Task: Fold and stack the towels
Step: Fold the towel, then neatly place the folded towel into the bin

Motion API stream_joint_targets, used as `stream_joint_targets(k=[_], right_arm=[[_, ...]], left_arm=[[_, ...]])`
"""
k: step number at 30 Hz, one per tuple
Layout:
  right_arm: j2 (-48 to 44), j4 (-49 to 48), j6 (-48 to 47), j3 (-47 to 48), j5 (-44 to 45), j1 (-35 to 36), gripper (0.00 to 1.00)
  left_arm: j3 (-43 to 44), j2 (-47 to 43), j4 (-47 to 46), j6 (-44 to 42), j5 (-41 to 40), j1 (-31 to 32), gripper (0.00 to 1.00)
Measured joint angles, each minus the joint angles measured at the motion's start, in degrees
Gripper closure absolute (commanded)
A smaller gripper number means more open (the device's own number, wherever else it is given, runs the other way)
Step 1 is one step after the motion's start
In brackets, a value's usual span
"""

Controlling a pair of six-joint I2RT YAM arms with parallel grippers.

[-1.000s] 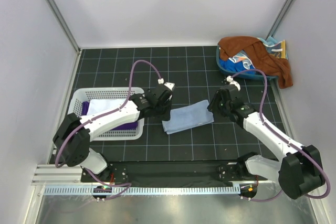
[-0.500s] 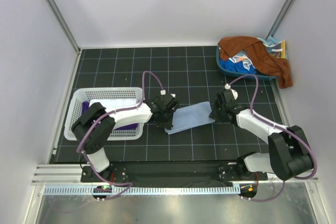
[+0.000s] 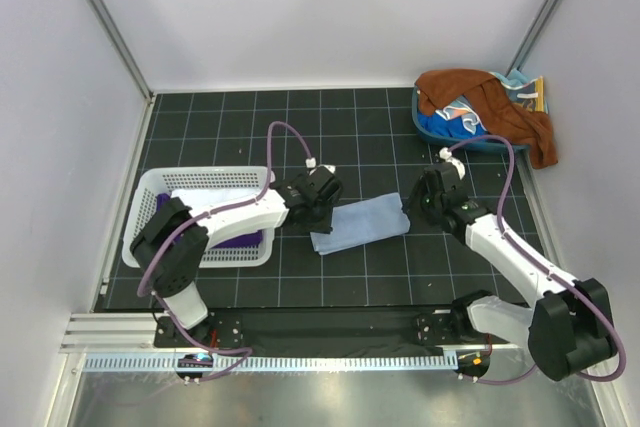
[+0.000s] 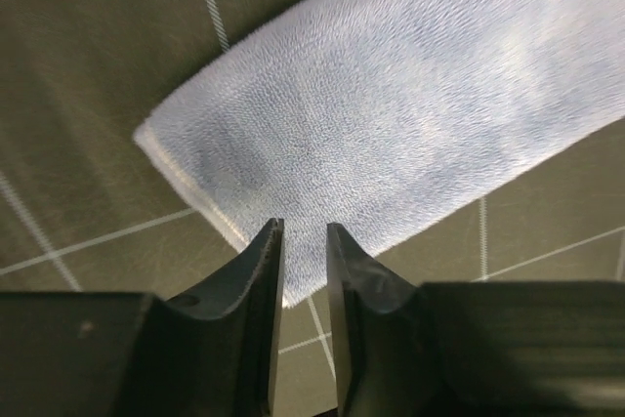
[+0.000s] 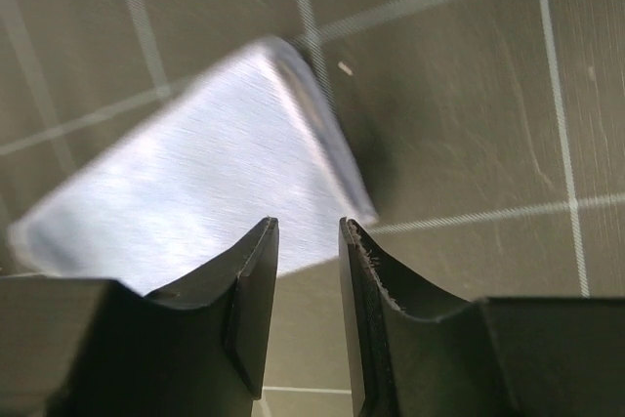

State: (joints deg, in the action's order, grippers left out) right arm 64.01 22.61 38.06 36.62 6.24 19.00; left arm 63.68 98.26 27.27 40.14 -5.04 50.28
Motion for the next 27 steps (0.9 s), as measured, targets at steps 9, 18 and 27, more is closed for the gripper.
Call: stream_joint_targets(k=[9,18,27], right_arm=[[6.4,-2.4,-2.0,7.1,-2.8,4.0,0.62],[21.6,-7.3,-2.8,9.2,-7.0,9.8,0.64],[25.8,-7.7,-0.6,11.0,1.3,9.2,0.64]], left_arm=[[2.5,-5.7,5.1,6.7,-8.3,0.0,0.49],[1.2,-6.2,7.9,14.6,-12.4,0.0,0.37],[-1.3,-5.5,5.0,15.4,-9.0,-1.1,0.31]])
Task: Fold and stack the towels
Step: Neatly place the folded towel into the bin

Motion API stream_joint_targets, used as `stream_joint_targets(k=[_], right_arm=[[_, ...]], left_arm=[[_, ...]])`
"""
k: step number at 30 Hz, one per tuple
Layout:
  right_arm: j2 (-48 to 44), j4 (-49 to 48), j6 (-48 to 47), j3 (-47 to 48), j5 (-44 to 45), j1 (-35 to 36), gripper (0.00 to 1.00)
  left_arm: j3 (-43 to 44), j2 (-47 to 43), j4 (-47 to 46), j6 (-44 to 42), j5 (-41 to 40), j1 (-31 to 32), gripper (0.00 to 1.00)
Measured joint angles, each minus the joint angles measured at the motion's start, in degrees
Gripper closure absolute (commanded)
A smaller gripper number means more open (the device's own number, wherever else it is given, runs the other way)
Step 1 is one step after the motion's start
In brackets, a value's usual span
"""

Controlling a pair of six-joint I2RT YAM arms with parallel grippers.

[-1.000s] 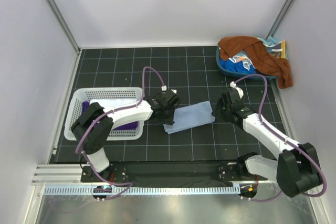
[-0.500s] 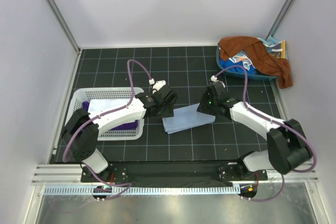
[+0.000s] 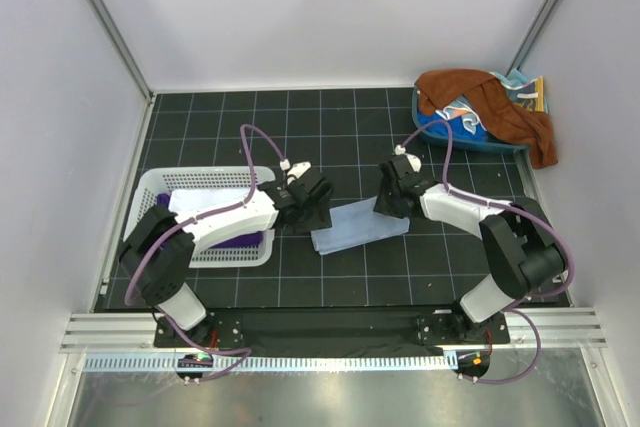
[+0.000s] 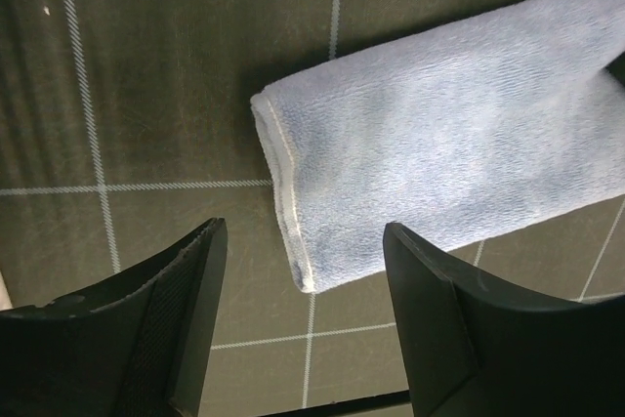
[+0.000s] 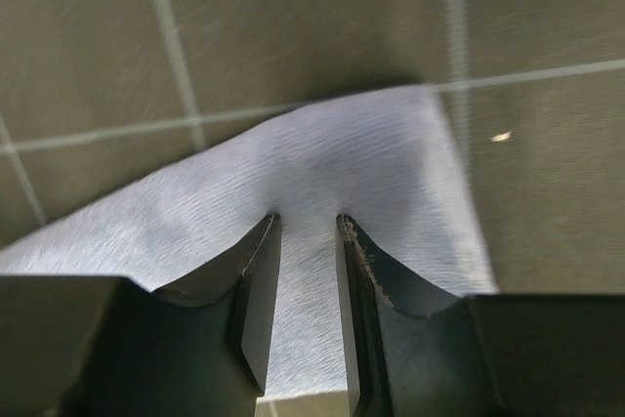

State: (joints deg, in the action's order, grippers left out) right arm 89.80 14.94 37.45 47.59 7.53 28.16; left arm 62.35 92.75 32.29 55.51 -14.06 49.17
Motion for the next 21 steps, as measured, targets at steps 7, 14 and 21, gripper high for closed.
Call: stream_joint_targets(k=[7,14,21], right_arm=[[-1.8,-1.9,2.4,-3.1,1.4,-4.0,0.64],[-4.7,-1.4,3.4,-5.4,2.2,-4.9,0.64],[-7.0,-0.7,3.5,-6.4,2.3,-5.1,0.64]], left_arm=[[-1.9,1.4,-3.8,-0.8,5.5,-2.6,0.29],[-1.8,5.7,-8.3,-1.7,10.4,-4.2,0.30],[-1.3,8.9,-12.9,-1.9,14.3,-5.1,0.35]])
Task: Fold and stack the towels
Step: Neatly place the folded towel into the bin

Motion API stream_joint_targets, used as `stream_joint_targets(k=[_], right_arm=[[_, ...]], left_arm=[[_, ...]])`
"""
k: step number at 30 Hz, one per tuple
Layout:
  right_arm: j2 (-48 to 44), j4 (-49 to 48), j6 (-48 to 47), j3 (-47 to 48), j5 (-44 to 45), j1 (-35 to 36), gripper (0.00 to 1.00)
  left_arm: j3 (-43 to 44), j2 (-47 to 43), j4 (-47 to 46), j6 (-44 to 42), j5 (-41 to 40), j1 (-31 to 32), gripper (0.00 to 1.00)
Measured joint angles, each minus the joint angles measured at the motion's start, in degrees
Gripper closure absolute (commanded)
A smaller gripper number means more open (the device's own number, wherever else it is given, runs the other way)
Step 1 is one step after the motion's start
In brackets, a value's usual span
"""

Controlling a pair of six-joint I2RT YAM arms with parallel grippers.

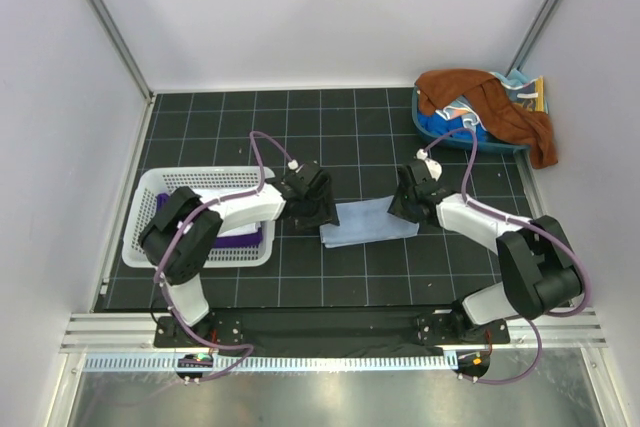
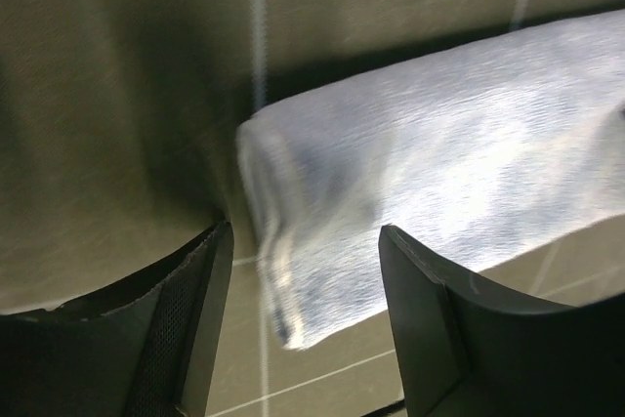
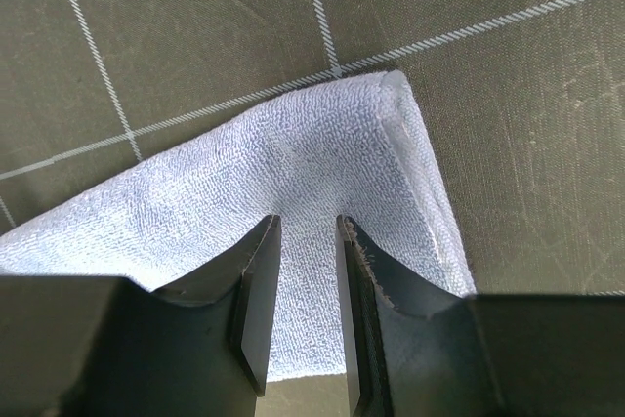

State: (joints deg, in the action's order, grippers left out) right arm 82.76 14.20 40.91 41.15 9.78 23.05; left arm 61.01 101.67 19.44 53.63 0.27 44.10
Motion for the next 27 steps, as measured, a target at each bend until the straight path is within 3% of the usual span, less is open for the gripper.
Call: stream_joint_targets(k=[8,18,27], right_arm=[[-1.4,0.6,0.0,-0.3,-0.1,-0.7,0.64],[-1.6,1.1,-0.2,-0.4,-1.4,-0.8,0.63],[-6.7,4.7,-1.3,1.6,-2.0,-1.0,0.60]], left_arm=[[0.2,2.1,-5.1,2.3,2.6,-0.3,0.51],[2.8,4.7,-3.7,2.7,1.3,0.8,1.00],[12.5,7.3,10.6,-3.5,-7.1,3.7,1.00]])
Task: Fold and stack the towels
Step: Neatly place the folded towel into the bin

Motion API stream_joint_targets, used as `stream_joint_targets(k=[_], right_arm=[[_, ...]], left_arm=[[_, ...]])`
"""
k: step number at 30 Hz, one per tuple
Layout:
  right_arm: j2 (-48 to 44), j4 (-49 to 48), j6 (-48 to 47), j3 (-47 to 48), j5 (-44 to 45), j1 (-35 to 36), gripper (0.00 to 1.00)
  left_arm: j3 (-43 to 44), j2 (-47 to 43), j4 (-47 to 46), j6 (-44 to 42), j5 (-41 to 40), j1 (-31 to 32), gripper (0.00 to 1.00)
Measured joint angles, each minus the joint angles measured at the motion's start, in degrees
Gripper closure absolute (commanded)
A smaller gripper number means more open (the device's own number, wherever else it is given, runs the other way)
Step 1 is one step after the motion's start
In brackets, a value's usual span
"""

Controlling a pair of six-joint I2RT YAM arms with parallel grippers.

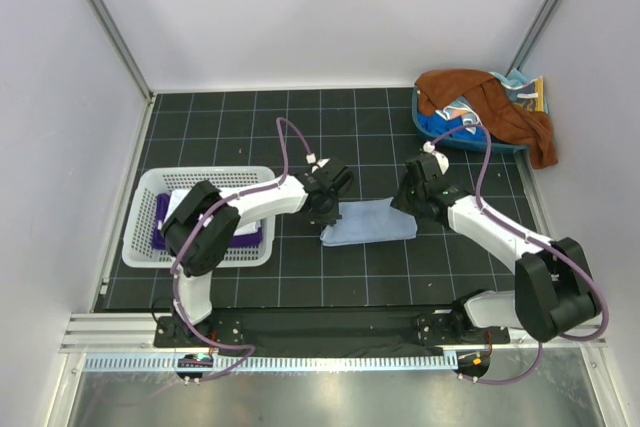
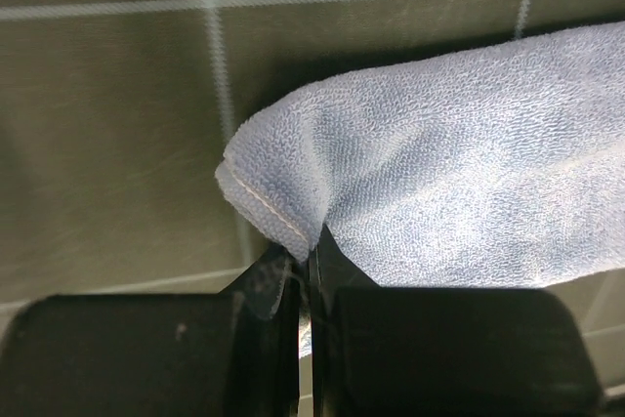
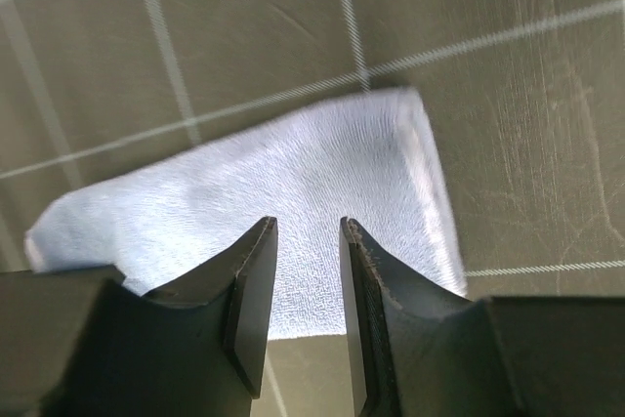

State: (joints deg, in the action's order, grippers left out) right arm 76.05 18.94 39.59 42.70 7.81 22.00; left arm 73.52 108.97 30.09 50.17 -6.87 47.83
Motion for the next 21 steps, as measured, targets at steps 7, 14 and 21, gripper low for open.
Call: stream_joint_targets(k=[7,14,21], right_arm=[[-5.0,2.3,-1.0,3.7,-1.1,0.0,0.60],[-5.6,3.2,-1.8,4.6,-3.5,0.0,0.60],[-5.1,3.2,-2.0,4.6,-5.2,0.0,0.61]], left_arm=[[6.3,-3.0,13.7,-5.2,-8.6,0.5,1.00],[8.7,-12.5,23.8,-7.1,-14.2,0.7,1.00],[11.5,-19.3,31.8,-7.5,-18.1,0.8,1.00]])
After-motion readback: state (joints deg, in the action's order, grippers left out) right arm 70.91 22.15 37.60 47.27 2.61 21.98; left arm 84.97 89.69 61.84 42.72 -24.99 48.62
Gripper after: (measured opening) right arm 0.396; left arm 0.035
